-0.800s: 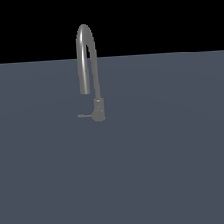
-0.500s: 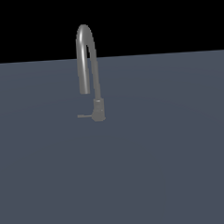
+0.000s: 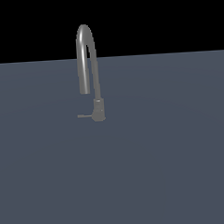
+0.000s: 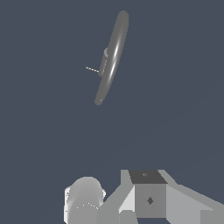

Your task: Turn on the faucet by rotating a designated handle.

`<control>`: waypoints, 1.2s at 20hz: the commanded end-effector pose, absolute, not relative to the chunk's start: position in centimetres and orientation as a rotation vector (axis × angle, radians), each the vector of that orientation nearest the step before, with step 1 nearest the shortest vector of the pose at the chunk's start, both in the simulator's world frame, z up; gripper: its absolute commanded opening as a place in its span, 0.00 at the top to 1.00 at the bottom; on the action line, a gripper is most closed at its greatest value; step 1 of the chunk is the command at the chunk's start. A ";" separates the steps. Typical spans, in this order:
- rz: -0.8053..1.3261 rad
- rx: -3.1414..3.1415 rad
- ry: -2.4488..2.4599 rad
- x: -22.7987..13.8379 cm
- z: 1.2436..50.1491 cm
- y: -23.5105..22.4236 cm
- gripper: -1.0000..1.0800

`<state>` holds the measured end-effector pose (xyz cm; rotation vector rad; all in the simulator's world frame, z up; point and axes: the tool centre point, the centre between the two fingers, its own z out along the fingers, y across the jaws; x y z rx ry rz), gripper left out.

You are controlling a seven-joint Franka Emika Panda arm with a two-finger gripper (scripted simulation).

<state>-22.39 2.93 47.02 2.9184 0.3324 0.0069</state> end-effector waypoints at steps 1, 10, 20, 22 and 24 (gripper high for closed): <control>0.006 2.846 0.420 -21.4 46.2 3.7 1.00; 0.003 2.509 0.750 -17.5 42.3 7.1 1.00; 0.002 2.165 1.006 -14.8 37.7 10.1 1.00; 0.002 2.103 1.046 -14.4 36.8 10.6 1.00; 0.003 2.043 1.083 -14.0 35.9 11.1 1.00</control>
